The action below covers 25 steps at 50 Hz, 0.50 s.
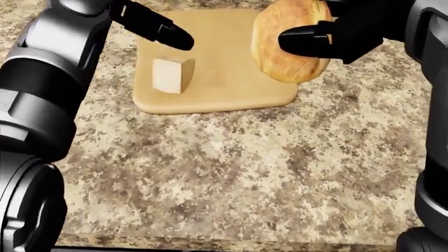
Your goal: Place the bread and cheese on the cutting board.
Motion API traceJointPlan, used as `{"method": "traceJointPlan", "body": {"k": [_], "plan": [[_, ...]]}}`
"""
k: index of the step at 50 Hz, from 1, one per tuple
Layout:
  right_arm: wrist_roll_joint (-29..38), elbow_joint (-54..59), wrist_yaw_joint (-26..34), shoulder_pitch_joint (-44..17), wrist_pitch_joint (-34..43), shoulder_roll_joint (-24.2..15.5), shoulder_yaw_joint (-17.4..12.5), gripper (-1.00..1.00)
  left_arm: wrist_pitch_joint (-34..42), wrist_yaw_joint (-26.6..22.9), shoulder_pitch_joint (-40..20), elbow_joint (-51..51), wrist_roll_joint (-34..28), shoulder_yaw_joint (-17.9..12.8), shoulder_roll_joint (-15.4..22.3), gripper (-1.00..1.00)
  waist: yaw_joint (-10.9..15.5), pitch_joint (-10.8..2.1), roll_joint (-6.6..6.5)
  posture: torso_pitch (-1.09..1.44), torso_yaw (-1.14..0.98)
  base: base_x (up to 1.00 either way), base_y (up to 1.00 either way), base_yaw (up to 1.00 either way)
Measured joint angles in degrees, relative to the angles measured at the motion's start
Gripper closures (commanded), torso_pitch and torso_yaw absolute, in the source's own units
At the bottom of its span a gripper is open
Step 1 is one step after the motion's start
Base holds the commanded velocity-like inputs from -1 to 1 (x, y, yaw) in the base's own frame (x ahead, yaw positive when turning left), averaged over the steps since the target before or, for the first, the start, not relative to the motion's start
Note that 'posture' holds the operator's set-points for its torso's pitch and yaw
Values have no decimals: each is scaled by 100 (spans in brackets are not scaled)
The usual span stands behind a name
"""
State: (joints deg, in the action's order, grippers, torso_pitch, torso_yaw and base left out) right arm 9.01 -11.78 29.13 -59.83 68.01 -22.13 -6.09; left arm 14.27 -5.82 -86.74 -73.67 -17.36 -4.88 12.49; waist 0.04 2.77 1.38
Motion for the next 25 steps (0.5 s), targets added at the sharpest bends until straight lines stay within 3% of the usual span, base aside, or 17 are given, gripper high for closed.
{"method": "traceJointPlan", "body": {"k": [7, 16, 25], "plan": [[43, 628, -189, -195, -236, 125, 62, 95, 260, -241, -682, 340, 135, -126, 517, -100, 11, -6, -57, 0, 0, 0, 0, 0], [102, 2115, -558, -585, -1092, 299, 88, 95, 521, -594, -982, 404, 165, -131, 1042, -100, -25, -1, -103, 0, 0, 0, 0, 0], [137, 3339, -850, -917, -1766, 549, 204, 95, 569, -672, -926, 370, 173, -178, 1139, -100, -16, 26, -115, 0, 0, 0, 0, 0]]}}
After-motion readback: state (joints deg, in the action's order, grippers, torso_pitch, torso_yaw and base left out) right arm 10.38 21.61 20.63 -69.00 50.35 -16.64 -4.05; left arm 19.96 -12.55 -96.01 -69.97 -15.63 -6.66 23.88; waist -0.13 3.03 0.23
